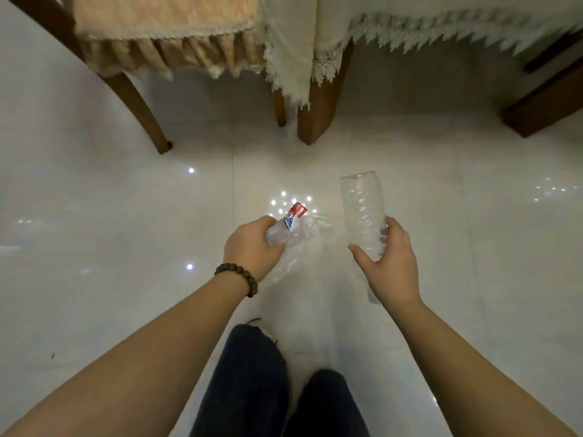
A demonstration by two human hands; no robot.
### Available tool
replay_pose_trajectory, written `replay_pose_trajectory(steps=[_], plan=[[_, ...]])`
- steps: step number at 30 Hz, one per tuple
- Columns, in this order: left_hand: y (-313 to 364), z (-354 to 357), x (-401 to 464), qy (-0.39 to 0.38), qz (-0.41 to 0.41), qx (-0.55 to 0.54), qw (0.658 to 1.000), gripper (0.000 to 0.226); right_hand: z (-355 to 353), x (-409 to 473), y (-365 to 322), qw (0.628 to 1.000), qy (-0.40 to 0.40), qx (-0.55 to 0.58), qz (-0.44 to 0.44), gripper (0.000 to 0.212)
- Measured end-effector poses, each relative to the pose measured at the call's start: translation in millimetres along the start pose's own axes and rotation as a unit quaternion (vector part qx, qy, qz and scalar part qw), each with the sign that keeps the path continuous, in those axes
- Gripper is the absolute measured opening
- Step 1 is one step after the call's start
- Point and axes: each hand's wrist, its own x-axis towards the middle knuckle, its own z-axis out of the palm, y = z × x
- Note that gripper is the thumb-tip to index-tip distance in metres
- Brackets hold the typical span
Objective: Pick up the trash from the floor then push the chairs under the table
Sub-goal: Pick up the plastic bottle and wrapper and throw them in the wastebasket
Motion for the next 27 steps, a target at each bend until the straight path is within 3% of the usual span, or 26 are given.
replay_pose_trajectory(steps=[7,13,19,27], plan=[[65.4,-153.2,-105.6,0.066,-0.084,-0.027,0.994,0.012,-119.0,-75.8,-145.6,0.996,-0.025,-0.027,-0.082,0.077],[93.6,-243.5,-192.7,0.158,-0.133,-0.088,0.974,0.020,-168.7,-141.1,-240.2,0.984,-0.054,-0.048,-0.164,0.078],[74.3,-308.9,-262.1,0.257,-0.185,-0.134,0.939,0.028,-160.2,-193.3,-314.0,0.963,-0.091,-0.046,-0.250,0.077],[-5.1,-386.1,-315.5,0.340,-0.273,-0.159,0.886,0.025,-83.6,-238.9,-411.1,0.926,-0.165,-0.067,-0.334,0.072]])
